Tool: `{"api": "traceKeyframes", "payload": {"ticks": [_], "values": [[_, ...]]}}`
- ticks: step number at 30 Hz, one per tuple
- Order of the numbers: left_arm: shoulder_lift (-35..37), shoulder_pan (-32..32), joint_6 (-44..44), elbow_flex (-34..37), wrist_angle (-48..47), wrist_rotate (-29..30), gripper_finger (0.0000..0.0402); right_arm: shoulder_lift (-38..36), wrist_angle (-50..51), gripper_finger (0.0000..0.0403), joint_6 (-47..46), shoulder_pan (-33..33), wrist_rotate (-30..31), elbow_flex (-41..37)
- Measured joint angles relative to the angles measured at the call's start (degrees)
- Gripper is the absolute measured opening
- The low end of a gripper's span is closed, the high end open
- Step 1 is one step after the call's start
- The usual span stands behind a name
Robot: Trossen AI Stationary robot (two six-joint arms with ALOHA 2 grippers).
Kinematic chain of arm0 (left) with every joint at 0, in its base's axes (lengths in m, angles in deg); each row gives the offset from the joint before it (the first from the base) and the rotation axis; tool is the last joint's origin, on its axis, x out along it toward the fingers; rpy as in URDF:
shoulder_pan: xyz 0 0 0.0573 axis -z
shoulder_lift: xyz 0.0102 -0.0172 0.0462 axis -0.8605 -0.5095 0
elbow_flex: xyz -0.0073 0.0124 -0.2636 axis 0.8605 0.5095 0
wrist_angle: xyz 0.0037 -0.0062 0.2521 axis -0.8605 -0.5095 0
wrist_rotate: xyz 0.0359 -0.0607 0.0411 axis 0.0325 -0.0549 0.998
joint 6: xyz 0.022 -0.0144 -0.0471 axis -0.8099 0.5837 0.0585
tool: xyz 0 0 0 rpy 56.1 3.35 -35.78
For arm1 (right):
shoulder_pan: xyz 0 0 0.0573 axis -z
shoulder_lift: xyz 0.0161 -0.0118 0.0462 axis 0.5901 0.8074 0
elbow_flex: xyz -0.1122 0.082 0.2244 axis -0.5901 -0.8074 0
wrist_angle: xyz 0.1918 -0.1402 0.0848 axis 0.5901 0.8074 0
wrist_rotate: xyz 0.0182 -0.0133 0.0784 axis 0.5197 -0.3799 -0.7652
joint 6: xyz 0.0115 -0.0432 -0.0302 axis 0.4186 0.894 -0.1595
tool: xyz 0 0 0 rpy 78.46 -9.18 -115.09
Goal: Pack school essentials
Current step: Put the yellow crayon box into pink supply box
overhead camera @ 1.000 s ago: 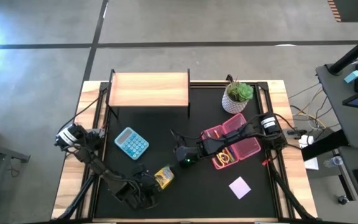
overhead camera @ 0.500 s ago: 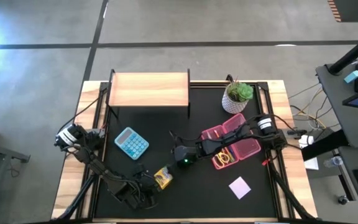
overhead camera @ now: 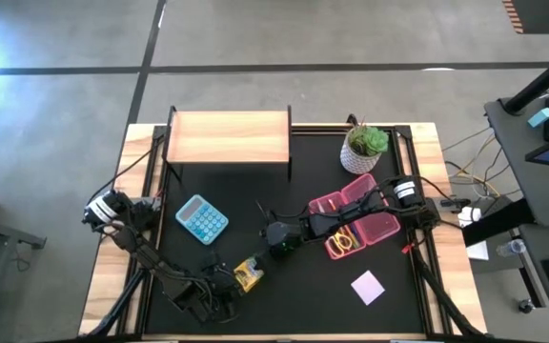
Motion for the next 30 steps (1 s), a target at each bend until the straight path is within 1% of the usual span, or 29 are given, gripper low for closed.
{"api": "traceKeyframes", "payload": {"ticks": [6, 11, 14, 17, 20, 25, 28, 30], "values": [[2.2, -0.1, 0.0, -0.5, -0.4, 0.0, 0.0173, -0.3, 4.9, 0.0200, 0.5, 0.0, -0.4, 0.7], [6.3, -0.1, -2.9, -1.1, -1.4, 1.7, 0.0173, -0.6, 6.8, 0.0214, 2.4, 0.0, -1.0, 0.6], [7.9, -0.1, -4.4, -0.8, -1.9, 2.3, 0.0173, -1.8, 10.3, 0.0226, 4.6, 0.2, -1.6, 0.6], [8.4, -0.1, -4.2, -0.8, -4.4, 2.6, 0.0173, -3.8, 15.6, 0.0229, 9.7, 0.1, -1.2, 0.6], [8.3, -0.1, -4.3, -0.6, -7.5, 0.7, 0.0173, -5.1, 18.8, 0.0228, 16.1, -2.2, 3.7, 0.6], [8.3, 0.0, -4.3, -0.5, -13.5, -4.7, 0.0173, -5.2, 19.2, 0.0228, 29.2, -7.4, 15.8, 0.6], [8.2, 0.0, -5.9, 0.3, -13.6, -5.9, 0.0173, -5.2, 19.1, 0.0228, 33.5, -8.7, 21.6, 0.6], [7.8, 0.0, -7.7, 0.3, -13.2, -6.1, 0.0173, -5.1, 19.1, 0.0229, 34.6, -9.1, 24.0, 0.6]]}}
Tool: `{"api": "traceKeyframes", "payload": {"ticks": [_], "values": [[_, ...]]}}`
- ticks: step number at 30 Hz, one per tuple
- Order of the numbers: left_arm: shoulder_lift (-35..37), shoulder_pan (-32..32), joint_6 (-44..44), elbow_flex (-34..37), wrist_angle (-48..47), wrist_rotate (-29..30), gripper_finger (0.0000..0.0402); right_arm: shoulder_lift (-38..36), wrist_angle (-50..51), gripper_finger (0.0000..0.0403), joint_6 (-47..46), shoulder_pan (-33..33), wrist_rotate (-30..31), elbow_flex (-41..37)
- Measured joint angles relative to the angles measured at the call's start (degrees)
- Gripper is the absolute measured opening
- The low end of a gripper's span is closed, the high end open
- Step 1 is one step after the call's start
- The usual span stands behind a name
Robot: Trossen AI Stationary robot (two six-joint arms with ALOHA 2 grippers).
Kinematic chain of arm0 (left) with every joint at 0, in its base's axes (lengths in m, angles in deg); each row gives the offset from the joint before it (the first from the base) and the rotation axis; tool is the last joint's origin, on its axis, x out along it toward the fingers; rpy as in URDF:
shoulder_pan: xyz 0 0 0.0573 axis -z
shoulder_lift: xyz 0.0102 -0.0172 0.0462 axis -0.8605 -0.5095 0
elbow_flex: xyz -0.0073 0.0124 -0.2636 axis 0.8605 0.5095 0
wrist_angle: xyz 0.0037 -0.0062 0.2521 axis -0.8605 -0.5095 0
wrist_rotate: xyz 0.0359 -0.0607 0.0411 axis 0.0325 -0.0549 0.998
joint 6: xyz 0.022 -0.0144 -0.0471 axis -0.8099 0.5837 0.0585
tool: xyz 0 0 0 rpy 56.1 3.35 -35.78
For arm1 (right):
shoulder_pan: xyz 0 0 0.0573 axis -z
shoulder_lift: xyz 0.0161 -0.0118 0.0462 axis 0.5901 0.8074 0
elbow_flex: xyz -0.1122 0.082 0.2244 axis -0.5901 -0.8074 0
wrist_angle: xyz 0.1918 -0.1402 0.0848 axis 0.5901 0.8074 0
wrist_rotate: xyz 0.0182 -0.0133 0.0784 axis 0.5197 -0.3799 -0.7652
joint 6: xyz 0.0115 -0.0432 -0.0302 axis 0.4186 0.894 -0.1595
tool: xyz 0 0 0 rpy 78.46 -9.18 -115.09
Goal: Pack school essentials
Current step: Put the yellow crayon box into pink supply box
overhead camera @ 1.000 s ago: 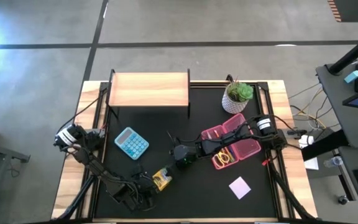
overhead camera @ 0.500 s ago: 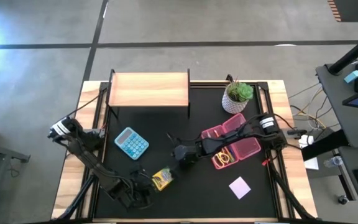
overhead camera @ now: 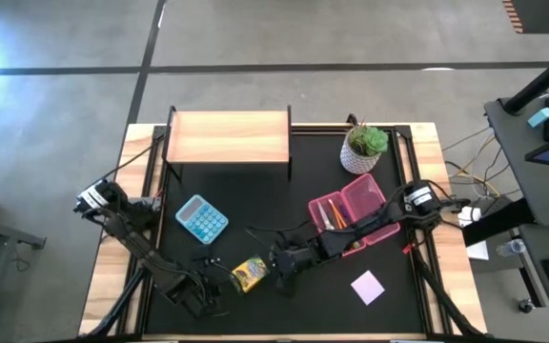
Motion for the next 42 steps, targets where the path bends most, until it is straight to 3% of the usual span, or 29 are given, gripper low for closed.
{"api": "traceKeyframes", "payload": {"ticks": [8, 18, 26, 42], "values": [[-3.6, -0.5, -2.7, 0.0, 1.6, -0.1, 0.0173, 0.0, -0.2, 0.0224, 1.3, 0.3, 2.2, 0.0], [-5.4, -4.3, -4.7, 0.0, 12.8, 0.7, 0.0173, 0.1, -0.1, 0.0224, 1.6, 0.3, 1.8, 0.0], [-5.4, -8.8, -11.8, 0.0, 19.9, 0.2, 0.0173, 0.1, 0.5, 0.0224, 1.3, 0.3, 1.6, 0.0], [-6.6, -12.3, -13.5, -0.2, 21.8, 1.5, 0.0173, -1.6, 8.1, 0.0224, 0.8, 0.4, -0.4, 0.0]]}}
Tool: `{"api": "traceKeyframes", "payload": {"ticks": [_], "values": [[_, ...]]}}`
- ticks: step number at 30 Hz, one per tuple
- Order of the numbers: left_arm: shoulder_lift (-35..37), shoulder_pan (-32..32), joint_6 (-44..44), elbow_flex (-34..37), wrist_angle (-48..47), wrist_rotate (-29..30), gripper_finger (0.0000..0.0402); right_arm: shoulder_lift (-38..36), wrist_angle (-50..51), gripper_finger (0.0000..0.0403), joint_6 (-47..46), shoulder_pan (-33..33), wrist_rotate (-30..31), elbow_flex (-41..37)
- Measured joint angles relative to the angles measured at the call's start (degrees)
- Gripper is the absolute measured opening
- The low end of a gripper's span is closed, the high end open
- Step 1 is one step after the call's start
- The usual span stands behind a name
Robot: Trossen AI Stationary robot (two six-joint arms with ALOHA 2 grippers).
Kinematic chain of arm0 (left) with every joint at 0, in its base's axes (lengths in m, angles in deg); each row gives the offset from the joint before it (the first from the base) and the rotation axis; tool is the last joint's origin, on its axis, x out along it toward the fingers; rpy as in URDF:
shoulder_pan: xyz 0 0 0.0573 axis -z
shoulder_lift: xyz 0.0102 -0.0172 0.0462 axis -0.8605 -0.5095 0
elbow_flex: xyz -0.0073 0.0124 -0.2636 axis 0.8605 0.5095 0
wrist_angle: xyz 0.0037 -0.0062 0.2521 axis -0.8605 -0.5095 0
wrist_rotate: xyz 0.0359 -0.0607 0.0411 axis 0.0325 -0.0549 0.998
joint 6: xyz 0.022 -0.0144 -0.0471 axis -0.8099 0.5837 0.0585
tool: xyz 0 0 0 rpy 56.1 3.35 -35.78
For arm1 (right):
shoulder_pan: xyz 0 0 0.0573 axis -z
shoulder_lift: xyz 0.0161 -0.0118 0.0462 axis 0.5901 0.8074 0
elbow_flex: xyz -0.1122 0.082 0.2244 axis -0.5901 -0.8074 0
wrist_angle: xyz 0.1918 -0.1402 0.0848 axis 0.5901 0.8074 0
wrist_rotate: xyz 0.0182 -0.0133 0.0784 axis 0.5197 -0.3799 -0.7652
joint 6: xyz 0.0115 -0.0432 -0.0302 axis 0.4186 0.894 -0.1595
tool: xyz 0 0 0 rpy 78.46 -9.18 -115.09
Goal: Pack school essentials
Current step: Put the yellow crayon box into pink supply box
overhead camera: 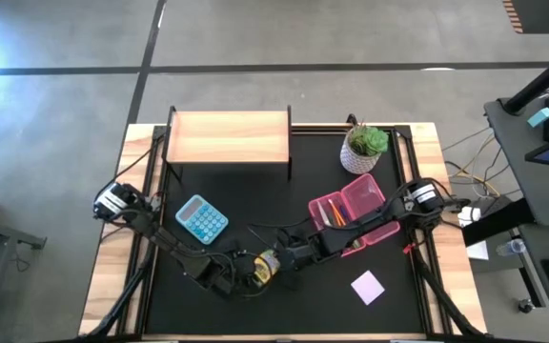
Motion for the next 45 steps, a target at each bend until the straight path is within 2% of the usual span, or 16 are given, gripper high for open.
{"api": "traceKeyframes", "payload": {"ticks": [7, 23, 25, 28, 32, 37, 41, 45], "values": [[0.0, -0.1, 0.0, 0.0, -0.2, 1.8, 0.0173, -3.3, 8.4, 0.0224, 0.3, -0.1, -0.4, -0.1], [0.9, -0.2, -1.2, 0.0, -3.3, -2.3, 0.0136, -1.4, 7.6, 0.0224, 1.1, -0.1, 0.5, -2.6], [0.9, -0.2, -1.1, 0.0, -3.3, -4.0, 0.0136, -0.8, 7.3, 0.0224, 1.1, -0.1, 0.8, -2.7], [0.9, -0.2, -0.4, 0.0, -3.5, -9.6, 0.0136, -0.2, 6.8, 0.0224, 1.4, -0.1, 0.9, -2.8], [1.0, 0.0, 4.3, -0.1, -3.6, -12.9, 0.0136, -0.2, 6.7, 0.0224, 2.2, -0.1, 0.9, -2.9], [1.0, -0.1, 7.5, -0.1, -3.4, -12.5, 0.0137, -0.2, 4.4, 0.0224, 4.7, -0.1, 1.8, -3.0], [0.2, 0.0, 2.1, -0.1, -3.2, -9.0, 0.0137, 0.2, 0.5, 0.0224, 5.3, -0.1, 2.1, -3.1], [-1.2, -0.2, 0.3, -0.2, -2.5, -8.4, 0.0138, 0.3, -2.3, 0.0224, 5.3, -0.1, 2.0, -3.1]]}}
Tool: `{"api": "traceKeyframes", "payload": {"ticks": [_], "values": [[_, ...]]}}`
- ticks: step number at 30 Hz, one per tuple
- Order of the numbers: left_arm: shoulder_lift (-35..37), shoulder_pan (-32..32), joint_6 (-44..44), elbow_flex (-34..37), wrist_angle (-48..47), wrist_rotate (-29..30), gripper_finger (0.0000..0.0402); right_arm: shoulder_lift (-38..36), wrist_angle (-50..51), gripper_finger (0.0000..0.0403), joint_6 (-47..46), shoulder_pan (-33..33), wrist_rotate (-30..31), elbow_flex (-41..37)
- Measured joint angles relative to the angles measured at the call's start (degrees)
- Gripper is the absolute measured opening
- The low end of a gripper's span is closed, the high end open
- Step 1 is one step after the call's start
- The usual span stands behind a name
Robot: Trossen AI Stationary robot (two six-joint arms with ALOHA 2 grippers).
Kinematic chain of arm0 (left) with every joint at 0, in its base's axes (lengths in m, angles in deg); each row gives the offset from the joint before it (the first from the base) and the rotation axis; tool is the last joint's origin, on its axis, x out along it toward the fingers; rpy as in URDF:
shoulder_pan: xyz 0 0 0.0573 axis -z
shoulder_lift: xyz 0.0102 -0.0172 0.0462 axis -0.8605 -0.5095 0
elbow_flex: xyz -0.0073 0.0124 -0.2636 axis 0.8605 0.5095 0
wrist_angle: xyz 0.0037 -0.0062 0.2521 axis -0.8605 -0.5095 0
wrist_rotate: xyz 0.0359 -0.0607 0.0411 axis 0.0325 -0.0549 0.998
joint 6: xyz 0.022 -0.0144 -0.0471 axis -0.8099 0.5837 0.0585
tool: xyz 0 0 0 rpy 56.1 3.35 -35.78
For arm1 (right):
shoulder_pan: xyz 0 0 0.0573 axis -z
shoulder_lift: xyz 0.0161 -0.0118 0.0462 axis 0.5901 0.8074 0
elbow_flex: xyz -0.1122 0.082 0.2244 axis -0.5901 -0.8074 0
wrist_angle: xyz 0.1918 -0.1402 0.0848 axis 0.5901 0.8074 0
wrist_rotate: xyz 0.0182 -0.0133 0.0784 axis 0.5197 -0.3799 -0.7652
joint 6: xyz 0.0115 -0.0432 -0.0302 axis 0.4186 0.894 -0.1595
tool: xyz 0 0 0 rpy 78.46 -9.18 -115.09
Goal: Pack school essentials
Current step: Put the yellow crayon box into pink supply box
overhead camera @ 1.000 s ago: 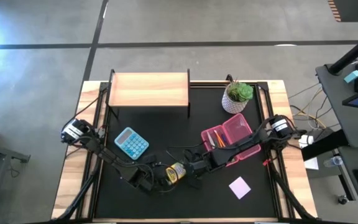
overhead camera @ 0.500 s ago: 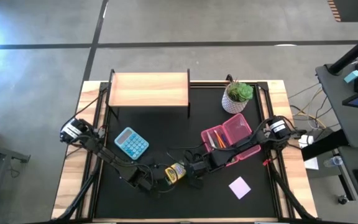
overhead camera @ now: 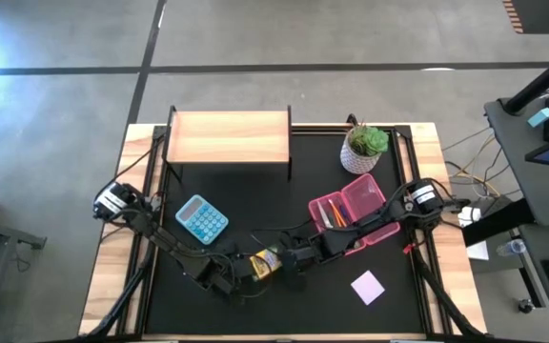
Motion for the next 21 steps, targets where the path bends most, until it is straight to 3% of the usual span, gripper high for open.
{"api": "traceKeyframes", "payload": {"ticks": [21], "values": [[-1.2, -0.6, -0.1, 0.2, 2.2, 3.5, 0.0138, -1.2, 0.5, 0.0224, 1.5, 0.0, -0.2, 6.4]]}}
